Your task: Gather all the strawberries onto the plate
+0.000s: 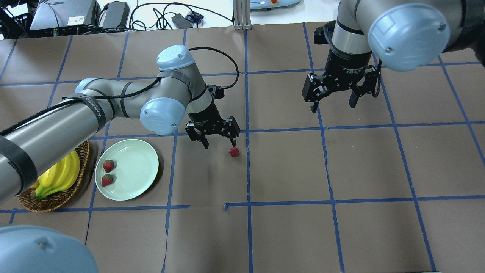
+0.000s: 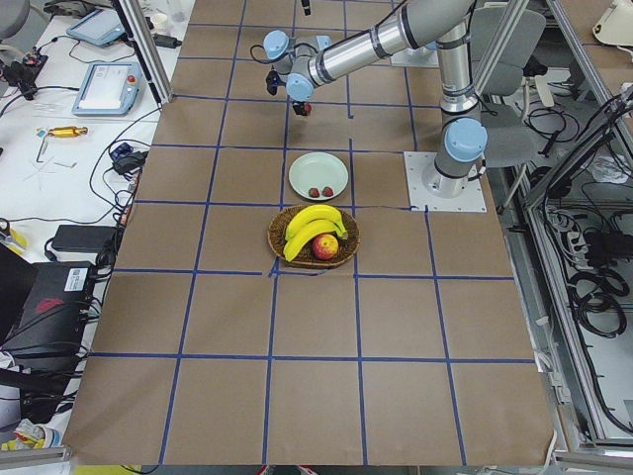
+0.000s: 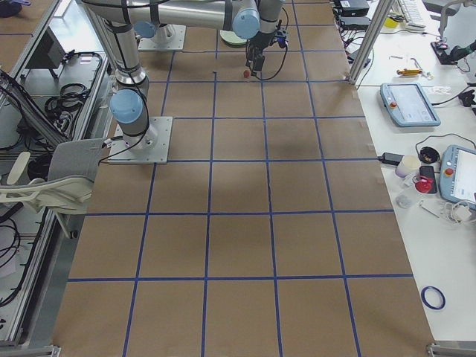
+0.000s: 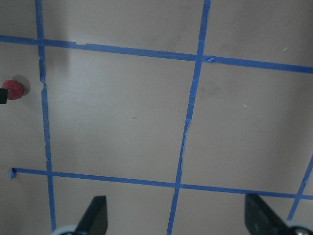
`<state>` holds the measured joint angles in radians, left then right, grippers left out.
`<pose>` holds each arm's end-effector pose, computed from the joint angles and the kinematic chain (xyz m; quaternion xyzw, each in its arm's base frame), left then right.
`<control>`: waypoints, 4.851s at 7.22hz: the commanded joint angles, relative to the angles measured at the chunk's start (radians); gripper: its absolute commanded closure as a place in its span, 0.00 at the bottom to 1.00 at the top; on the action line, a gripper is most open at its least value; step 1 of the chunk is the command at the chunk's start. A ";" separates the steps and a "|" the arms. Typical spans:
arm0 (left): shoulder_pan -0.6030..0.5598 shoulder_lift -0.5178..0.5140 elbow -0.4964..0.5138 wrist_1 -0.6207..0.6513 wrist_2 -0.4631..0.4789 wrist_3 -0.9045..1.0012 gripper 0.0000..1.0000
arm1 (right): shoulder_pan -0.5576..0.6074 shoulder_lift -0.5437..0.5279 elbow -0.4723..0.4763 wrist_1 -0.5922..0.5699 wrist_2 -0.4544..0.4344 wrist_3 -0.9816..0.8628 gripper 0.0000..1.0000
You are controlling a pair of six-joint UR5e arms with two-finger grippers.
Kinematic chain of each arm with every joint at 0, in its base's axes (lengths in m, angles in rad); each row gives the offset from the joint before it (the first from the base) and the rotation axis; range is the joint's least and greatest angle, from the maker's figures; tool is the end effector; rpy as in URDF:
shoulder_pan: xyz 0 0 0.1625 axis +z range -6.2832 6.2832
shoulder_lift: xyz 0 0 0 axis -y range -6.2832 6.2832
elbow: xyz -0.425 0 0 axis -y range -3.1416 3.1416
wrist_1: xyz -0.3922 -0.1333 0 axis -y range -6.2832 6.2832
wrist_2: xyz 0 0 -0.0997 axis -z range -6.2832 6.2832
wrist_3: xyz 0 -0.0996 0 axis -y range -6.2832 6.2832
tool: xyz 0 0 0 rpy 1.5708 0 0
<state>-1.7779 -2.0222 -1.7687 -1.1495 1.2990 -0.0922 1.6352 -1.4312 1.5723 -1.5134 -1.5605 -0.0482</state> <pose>-0.2745 -0.5281 0.1918 -0.0411 -0.9836 -0.1315 0.1163 0.1679 -0.5158 0.4109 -0.0555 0.9935 0.0991 0.0043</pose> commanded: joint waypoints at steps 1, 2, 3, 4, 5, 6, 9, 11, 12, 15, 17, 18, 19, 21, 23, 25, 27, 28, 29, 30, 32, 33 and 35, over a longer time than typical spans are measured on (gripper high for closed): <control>-0.011 -0.030 0.000 0.030 -0.001 -0.012 0.14 | 0.000 0.000 0.000 0.001 0.000 0.001 0.00; -0.023 -0.042 0.000 0.030 0.000 -0.012 0.17 | 0.000 0.000 0.002 0.001 0.002 -0.001 0.00; -0.028 -0.041 0.000 0.030 0.002 -0.026 0.17 | 0.000 0.000 0.002 0.001 0.002 0.001 0.00; -0.032 -0.041 0.000 0.028 0.002 -0.041 0.18 | 0.000 0.000 0.002 0.001 0.002 -0.001 0.00; -0.037 -0.041 0.000 0.028 0.002 -0.043 0.23 | 0.000 0.000 0.000 -0.001 0.007 0.001 0.00; -0.037 -0.041 0.000 0.027 0.002 -0.044 0.35 | 0.000 0.000 0.000 -0.001 0.008 0.001 0.00; -0.037 -0.043 0.000 0.027 0.002 -0.044 0.55 | 0.000 0.008 0.002 -0.001 0.008 0.001 0.00; -0.037 -0.043 0.000 0.027 0.002 -0.044 0.74 | 0.000 0.008 0.000 -0.001 0.008 0.001 0.00; -0.037 -0.041 0.002 0.028 0.002 -0.034 0.97 | 0.000 0.008 0.000 -0.001 0.008 0.001 0.00; -0.022 0.008 0.020 0.016 0.049 -0.012 1.00 | 0.000 0.008 0.000 -0.001 0.007 0.001 0.00; 0.039 0.040 0.044 -0.059 0.126 0.121 1.00 | 0.000 0.008 0.000 -0.013 0.007 0.001 0.00; 0.110 0.066 0.037 -0.122 0.170 0.200 1.00 | 0.000 0.008 0.000 -0.016 0.007 0.001 0.00; 0.164 0.089 0.032 -0.186 0.237 0.306 1.00 | 0.000 0.008 0.000 -0.016 0.007 0.001 0.00; 0.254 0.099 0.020 -0.233 0.368 0.449 1.00 | 0.000 0.008 -0.002 -0.018 0.007 0.001 0.00; 0.328 0.097 -0.038 -0.230 0.431 0.552 1.00 | -0.001 0.008 -0.003 -0.018 0.008 0.001 0.00; 0.336 0.096 -0.049 -0.231 0.436 0.555 1.00 | -0.001 0.008 -0.003 -0.018 0.008 0.002 0.00; 0.333 0.097 -0.110 -0.227 0.428 0.511 0.12 | 0.000 0.008 -0.003 -0.019 0.010 0.002 0.00; 0.325 0.105 -0.107 -0.219 0.431 0.509 0.08 | 0.000 0.008 -0.003 -0.025 0.010 0.002 0.00; 0.324 0.128 -0.101 -0.217 0.433 0.511 0.05 | 0.000 0.008 -0.003 -0.027 0.008 0.002 0.00; 0.318 0.161 -0.069 -0.217 0.430 0.508 0.00 | 0.000 0.008 -0.003 -0.027 0.008 0.002 0.00; 0.313 0.238 0.017 -0.228 0.416 0.486 0.00 | 0.000 0.006 -0.003 -0.027 0.008 0.002 0.00; 0.302 0.296 0.037 -0.307 0.425 0.479 0.00 | 0.000 0.002 -0.005 -0.027 0.008 0.002 0.00; 0.307 0.385 0.115 -0.461 0.414 0.410 0.00 | 0.000 -0.005 -0.009 -0.024 0.005 0.004 0.00</control>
<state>-1.4730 -1.6884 -1.7024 -1.5359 1.7172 0.3654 1.6352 -1.4333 1.5674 -1.5382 -1.5504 -0.0457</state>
